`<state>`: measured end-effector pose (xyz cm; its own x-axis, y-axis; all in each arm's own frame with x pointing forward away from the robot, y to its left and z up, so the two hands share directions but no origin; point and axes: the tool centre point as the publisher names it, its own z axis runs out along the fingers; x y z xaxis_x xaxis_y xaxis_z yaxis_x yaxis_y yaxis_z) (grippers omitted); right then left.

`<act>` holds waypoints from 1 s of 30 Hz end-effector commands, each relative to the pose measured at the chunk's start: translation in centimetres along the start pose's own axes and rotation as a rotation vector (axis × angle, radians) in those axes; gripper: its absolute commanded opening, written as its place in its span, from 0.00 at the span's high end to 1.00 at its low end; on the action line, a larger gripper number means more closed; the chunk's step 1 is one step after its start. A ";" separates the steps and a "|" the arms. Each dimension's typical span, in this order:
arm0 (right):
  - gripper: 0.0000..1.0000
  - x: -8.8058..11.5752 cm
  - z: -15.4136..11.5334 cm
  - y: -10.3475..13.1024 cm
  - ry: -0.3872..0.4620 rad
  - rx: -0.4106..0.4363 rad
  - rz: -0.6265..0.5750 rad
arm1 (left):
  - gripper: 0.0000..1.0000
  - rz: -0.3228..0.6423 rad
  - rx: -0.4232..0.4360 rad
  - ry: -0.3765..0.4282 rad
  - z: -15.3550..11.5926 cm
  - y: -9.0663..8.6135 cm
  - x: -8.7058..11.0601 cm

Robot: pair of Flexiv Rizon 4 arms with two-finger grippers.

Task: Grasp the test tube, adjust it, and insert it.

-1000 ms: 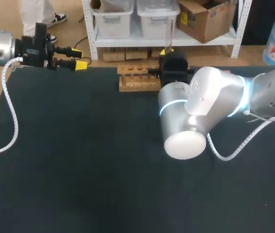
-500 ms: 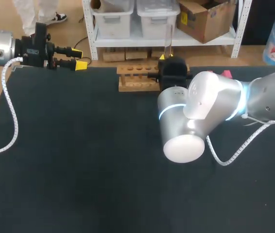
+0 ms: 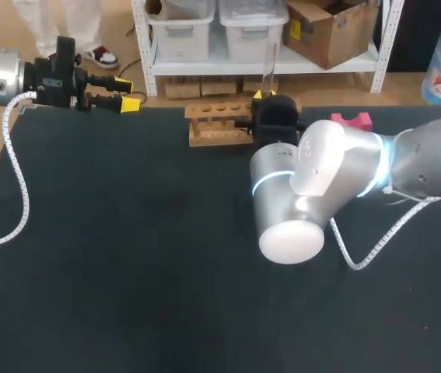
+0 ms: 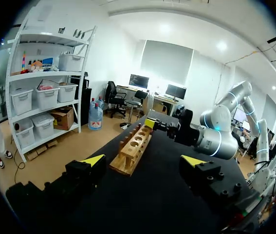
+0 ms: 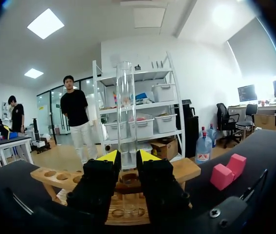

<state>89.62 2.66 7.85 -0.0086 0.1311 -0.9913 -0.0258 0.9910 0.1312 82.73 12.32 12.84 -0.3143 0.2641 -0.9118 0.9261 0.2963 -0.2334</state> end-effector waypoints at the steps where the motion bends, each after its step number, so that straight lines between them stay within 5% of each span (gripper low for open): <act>1: 1.00 0.2 -0.3 -0.2 -0.005 -0.038 0.000 | 0.00 0.003 0.001 -0.003 0.0 0.1 0.1; 30: 1.00 0.6 -0.8 -0.6 0.030 -0.125 -0.044 | 0.00 0.003 0.001 -0.003 0.0 0.1 0.1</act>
<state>89.09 2.42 7.25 -0.0345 0.0844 -0.9958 -0.0323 0.9958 0.0855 82.73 12.32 12.84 -0.3143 0.2641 -0.9118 0.9261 0.2963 -0.2334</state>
